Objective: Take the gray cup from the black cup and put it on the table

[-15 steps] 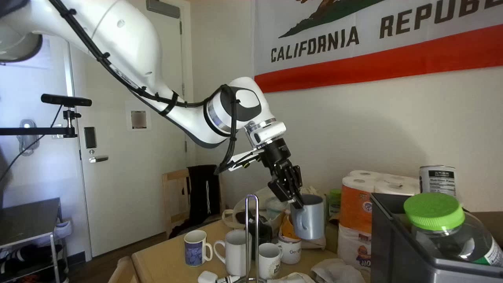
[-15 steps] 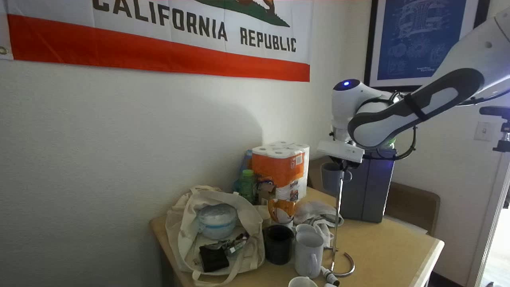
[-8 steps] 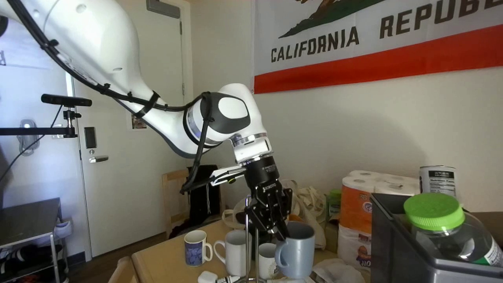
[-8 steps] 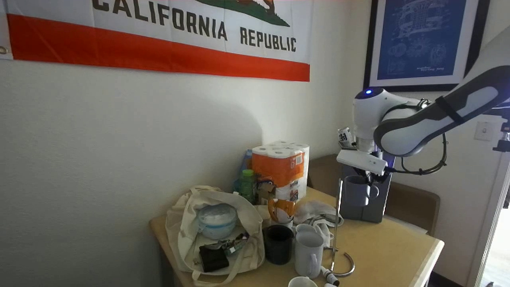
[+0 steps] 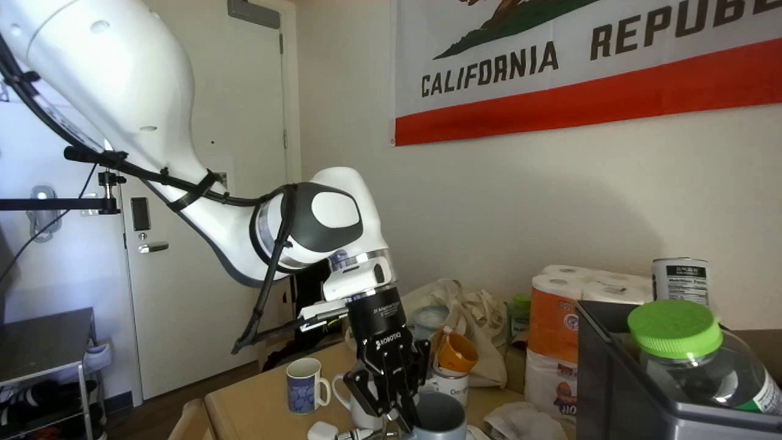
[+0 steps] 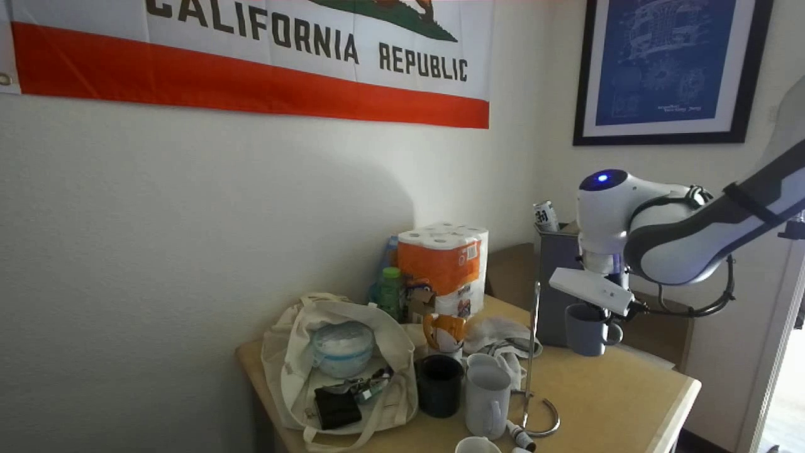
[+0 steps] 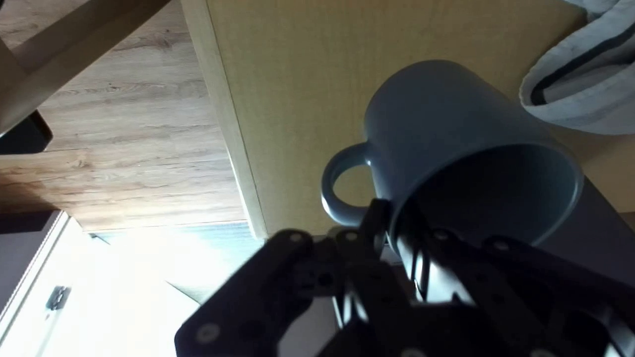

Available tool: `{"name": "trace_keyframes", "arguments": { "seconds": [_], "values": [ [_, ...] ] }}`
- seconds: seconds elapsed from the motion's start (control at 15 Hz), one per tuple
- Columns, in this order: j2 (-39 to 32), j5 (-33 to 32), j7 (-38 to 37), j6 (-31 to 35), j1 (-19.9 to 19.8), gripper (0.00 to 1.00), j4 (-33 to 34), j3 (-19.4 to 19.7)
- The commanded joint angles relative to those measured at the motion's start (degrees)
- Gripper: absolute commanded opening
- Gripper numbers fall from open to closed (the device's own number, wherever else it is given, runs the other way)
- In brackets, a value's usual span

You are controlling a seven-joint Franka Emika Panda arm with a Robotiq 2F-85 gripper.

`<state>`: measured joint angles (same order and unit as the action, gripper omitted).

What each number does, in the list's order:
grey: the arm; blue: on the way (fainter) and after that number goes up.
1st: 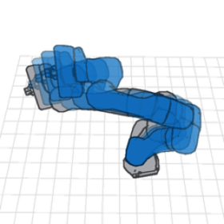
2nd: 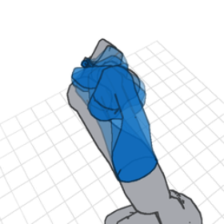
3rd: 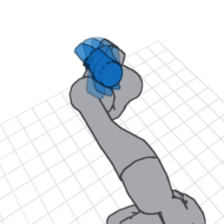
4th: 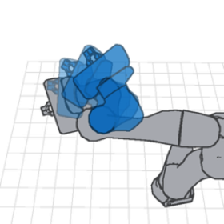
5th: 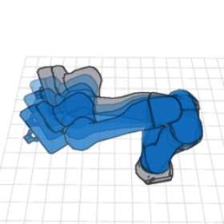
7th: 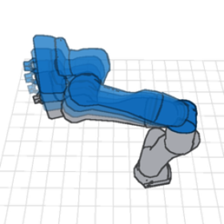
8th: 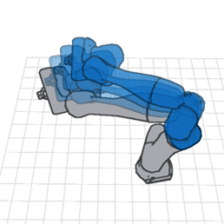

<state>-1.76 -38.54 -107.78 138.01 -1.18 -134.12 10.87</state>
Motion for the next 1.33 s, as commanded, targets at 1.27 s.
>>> {"name": "trace_keyframes", "arguments": {
  "seconds": [1.27],
  "values": [
    [-7.52,-9.39,-19.91,16.60,-1.72,0.03,-8.53,1.20]
  ]
}}
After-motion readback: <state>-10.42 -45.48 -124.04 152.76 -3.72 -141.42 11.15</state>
